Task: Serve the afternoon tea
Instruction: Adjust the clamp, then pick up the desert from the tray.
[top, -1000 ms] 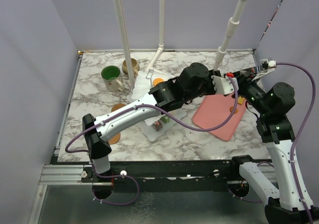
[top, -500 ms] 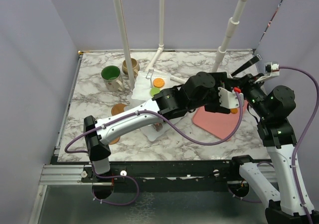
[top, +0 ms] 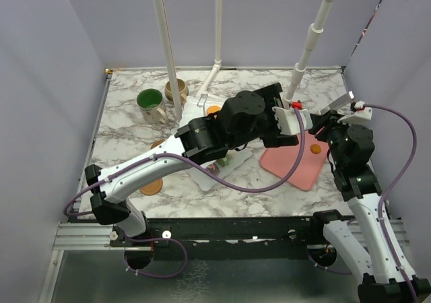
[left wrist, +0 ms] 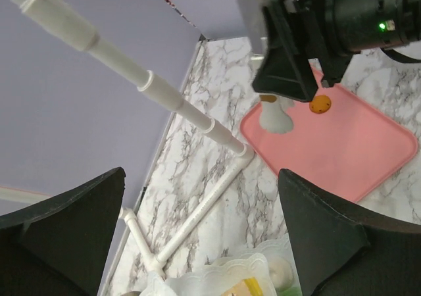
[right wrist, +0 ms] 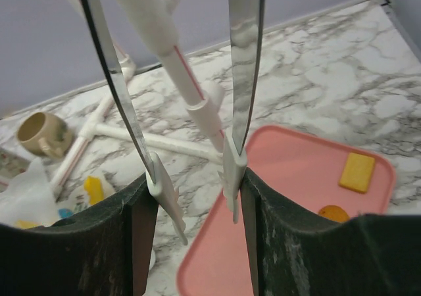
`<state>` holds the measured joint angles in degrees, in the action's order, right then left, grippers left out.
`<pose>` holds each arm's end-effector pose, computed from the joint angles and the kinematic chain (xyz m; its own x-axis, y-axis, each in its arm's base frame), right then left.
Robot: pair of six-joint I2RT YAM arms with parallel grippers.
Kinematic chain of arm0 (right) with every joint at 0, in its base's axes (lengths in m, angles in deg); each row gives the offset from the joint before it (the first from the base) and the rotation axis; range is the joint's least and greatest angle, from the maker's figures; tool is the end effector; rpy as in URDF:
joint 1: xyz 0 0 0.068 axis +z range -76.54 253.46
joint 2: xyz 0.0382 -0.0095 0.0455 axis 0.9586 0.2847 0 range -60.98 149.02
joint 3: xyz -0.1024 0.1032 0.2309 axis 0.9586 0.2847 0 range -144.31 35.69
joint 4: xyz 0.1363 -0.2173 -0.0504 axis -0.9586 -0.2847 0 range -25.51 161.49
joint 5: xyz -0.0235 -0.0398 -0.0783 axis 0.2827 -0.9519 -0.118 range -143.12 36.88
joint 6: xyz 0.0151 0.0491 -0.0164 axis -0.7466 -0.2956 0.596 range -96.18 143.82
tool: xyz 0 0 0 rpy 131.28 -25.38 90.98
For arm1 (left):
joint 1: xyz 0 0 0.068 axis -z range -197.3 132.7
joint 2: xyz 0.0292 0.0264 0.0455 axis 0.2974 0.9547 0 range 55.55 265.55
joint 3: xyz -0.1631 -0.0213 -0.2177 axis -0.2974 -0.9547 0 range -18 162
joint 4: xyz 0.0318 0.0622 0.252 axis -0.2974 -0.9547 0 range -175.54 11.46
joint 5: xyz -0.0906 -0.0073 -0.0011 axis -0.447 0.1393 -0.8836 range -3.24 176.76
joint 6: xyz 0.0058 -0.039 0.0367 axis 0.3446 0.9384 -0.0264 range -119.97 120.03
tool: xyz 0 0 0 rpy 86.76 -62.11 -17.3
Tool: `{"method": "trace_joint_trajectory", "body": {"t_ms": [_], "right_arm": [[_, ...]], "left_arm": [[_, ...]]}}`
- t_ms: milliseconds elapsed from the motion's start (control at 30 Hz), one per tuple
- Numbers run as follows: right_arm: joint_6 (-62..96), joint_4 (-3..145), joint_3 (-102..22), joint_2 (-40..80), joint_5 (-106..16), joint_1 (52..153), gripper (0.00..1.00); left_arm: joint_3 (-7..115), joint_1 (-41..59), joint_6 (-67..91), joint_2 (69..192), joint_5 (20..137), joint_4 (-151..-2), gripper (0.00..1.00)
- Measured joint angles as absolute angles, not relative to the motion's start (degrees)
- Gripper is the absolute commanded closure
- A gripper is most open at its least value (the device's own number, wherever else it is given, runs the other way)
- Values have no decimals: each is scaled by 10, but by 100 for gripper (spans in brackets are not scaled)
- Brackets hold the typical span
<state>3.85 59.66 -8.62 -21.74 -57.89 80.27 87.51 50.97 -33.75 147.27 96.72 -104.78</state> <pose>0.1621 0.0165 0.3490 -0.1221 0.3281 -0.9367 0.0060 0.9440 0.3298 0.1383 -0.3304 0.4706 0.4075 0.4565 -0.7909 0.7530 0.3220 0.5739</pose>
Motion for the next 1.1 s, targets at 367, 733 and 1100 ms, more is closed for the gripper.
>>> {"method": "trace_joint_trajectory", "body": {"t_ms": [367, 733, 1100], "right_arm": [[135, 844, 77, -171, -788, 803, 48], [177, 1035, 115, -37, -926, 803, 48], [183, 1146, 120, 91, -979, 803, 48]], "left_arm": [[839, 488, -305, 1409, 989, -1046, 1], [794, 482, -295, 1335, 1008, -1046, 1], [750, 473, -289, 1289, 1026, -1044, 1]]}}
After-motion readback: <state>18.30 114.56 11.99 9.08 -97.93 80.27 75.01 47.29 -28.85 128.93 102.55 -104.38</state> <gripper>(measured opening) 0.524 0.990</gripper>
